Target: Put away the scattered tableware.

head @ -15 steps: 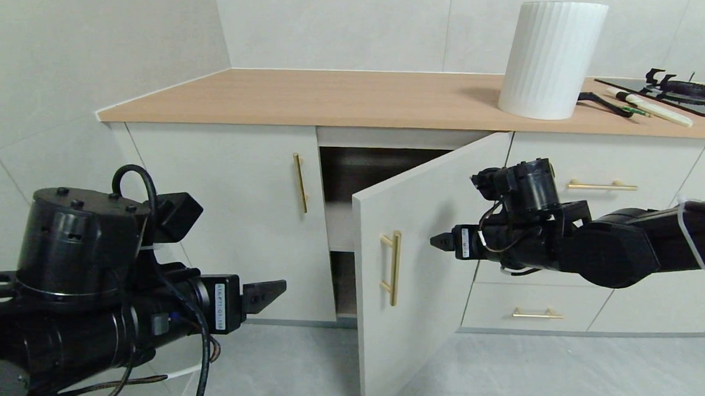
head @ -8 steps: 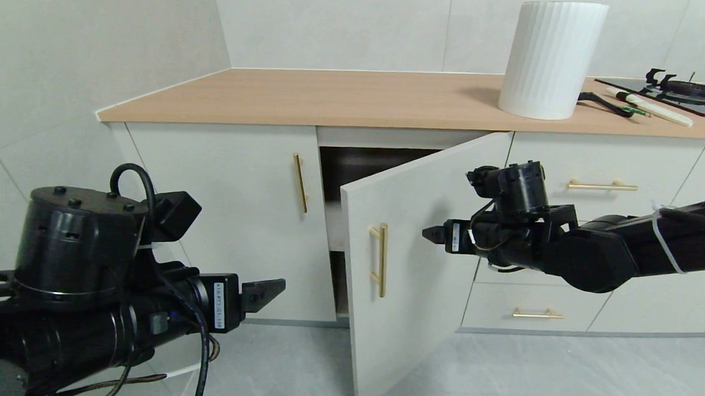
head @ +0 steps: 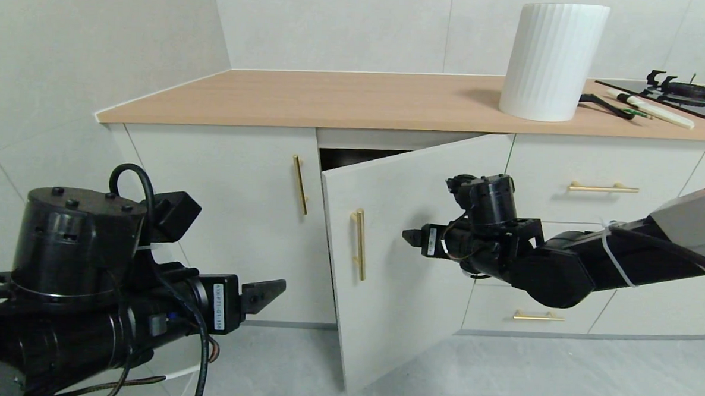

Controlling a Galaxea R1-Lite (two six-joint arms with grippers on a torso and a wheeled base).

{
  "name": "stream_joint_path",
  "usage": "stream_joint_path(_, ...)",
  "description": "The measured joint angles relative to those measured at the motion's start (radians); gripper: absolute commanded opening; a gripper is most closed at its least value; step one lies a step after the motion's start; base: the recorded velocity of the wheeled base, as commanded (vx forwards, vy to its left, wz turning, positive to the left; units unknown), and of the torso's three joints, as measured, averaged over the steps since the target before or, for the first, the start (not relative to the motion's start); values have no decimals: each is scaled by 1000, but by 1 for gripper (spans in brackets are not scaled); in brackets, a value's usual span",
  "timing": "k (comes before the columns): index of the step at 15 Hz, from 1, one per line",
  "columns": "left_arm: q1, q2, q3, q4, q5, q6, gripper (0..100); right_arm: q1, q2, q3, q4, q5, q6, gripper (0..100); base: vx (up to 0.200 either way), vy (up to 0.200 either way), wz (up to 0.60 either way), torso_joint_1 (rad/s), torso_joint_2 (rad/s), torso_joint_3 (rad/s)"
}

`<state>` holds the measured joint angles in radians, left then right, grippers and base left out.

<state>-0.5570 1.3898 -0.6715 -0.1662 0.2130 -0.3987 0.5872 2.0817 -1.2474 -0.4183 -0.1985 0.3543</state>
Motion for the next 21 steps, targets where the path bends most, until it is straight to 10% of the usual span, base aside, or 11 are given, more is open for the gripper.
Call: stream_joint_path(21, 2, 8, -5, 0, 20, -1, 100, 6, 284, -471, 94, -158, 376, 100, 0, 0, 0, 0, 0, 0)
